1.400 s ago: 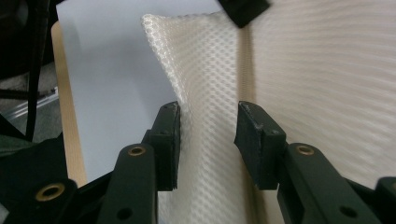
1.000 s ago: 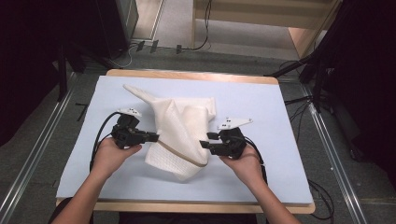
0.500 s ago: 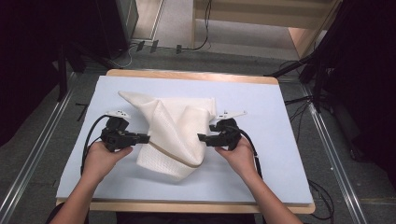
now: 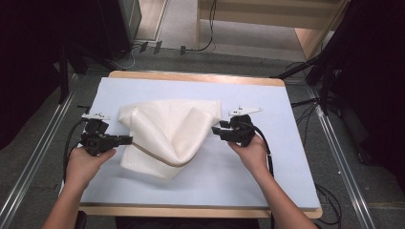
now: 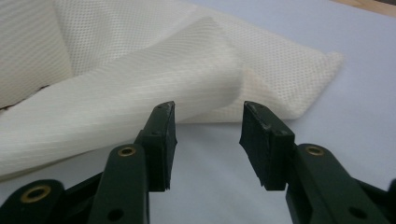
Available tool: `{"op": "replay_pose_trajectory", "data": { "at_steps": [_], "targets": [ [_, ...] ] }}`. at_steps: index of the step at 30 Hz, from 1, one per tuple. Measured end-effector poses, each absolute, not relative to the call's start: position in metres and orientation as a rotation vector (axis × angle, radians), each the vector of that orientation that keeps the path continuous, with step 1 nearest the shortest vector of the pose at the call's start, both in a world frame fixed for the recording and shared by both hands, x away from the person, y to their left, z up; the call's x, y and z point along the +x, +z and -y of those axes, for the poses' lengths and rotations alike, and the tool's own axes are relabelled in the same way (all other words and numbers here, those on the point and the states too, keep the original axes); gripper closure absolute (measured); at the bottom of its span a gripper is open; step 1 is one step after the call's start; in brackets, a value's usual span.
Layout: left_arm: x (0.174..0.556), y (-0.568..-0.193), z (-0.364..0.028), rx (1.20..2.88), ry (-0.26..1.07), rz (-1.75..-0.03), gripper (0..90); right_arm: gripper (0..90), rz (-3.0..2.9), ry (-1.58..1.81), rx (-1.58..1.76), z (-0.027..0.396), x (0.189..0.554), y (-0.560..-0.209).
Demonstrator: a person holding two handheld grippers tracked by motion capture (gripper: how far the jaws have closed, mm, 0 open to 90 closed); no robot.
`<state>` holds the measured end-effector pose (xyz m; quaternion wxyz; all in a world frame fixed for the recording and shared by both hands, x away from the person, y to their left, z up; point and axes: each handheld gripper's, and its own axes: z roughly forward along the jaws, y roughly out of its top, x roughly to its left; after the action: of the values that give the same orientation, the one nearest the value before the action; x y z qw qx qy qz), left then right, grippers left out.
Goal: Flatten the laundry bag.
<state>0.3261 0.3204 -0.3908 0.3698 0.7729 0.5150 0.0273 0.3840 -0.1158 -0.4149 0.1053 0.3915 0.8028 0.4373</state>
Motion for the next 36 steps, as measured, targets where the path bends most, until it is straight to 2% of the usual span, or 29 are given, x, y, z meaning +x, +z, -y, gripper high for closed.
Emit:
{"op": "replay_pose_trajectory", "data": {
  "at_steps": [13, 19, 26, 27, 29, 30, 31, 32, 34, 36],
  "targets": [
    [0.331, -0.400, -0.349, 1.978, 0.124, -1.437, 85.5, 58.0, -2.317, 1.229, 1.281, 0.131, 0.417, -0.427],
    [0.332, -0.403, -0.354, 1.970, 0.114, -1.447, 84.9, 51.5, -2.335, 1.193, 1.328, 0.125, 0.431, -0.447],
    [0.331, -0.404, -0.355, 1.970, 0.103, -1.440, 84.7, 48.9, -2.347, 1.169, 1.371, 0.115, 0.446, -0.465],
    [0.331, -0.404, -0.355, 1.970, 0.097, -1.439, 84.7, 53.6, -2.359, 1.174, 1.369, 0.111, 0.448, -0.470],
    [0.331, -0.405, -0.355, 1.971, 0.095, -1.440, 84.6, 55.0, -2.374, 1.167, 1.369, 0.108, 0.448, -0.471],
    [0.331, -0.405, -0.355, 1.969, 0.093, -1.439, 84.6, 58.5, -2.374, 1.143, 1.346, 0.105, 0.448, -0.474],
    [0.331, -0.404, -0.355, 1.967, 0.090, -1.435, 84.6, 66.0, -2.386, 1.141, 1.326, 0.103, 0.447, -0.473],
    [0.331, -0.404, -0.355, 1.966, 0.088, -1.435, 84.6, 78.3, -2.402, 1.142, 1.315, 0.101, 0.447, -0.473],
    [0.331, -0.404, -0.355, 1.959, 0.086, -1.432, 84.6, 82.9, -2.413, 1.138, 1.315, 0.101, 0.447, -0.471],
    [0.331, -0.403, -0.355, 1.954, 0.089, -1.430, 84.7, 83.9, -2.418, 1.141, 1.313, 0.102, 0.449, -0.470]
  ]
}}
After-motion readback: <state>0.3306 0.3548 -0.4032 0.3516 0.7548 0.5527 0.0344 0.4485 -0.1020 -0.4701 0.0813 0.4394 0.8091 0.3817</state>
